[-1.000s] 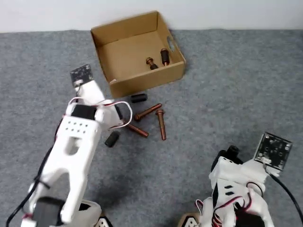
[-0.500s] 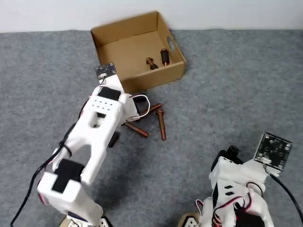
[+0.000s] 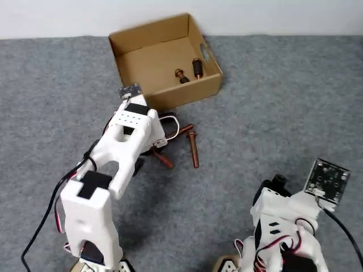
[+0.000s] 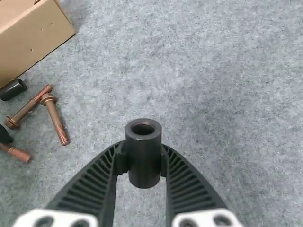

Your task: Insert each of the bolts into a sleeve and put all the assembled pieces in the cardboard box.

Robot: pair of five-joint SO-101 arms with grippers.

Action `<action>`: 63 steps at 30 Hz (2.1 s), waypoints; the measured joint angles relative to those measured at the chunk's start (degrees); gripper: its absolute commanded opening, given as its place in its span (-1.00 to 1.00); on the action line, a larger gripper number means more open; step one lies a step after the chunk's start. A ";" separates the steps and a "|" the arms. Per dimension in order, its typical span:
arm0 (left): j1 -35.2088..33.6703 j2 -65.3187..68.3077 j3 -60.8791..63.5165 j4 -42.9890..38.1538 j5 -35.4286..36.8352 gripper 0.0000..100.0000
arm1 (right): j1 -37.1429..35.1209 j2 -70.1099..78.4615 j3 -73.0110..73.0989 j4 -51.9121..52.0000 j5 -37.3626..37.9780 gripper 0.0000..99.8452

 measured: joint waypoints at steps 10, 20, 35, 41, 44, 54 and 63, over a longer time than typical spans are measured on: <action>-0.79 1.58 -1.85 0.26 1.32 -0.99 | 0.00 0.00 0.00 0.00 0.00 -0.98; 2.20 -13.45 -1.14 4.57 1.14 -0.99 | -0.18 0.00 0.00 0.00 0.00 -0.98; 8.70 -47.47 2.99 8.70 -3.78 -0.99 | -11.34 -0.53 0.00 -1.41 3.08 -0.98; 8.70 -63.74 15.03 3.87 -6.59 -0.99 | -16.79 -0.53 0.00 -6.51 4.84 -0.98; 8.70 -73.14 22.86 -0.88 -8.26 -0.99 | -21.80 -0.44 1.32 -8.88 4.84 -0.98; 8.62 -102.59 42.02 -6.95 -11.43 -0.99 | -38.07 -0.44 7.56 -20.48 5.98 -0.98; 11.96 -115.25 45.27 -11.96 -11.78 -0.99 | -50.99 -0.53 13.19 -30.68 16.97 -0.98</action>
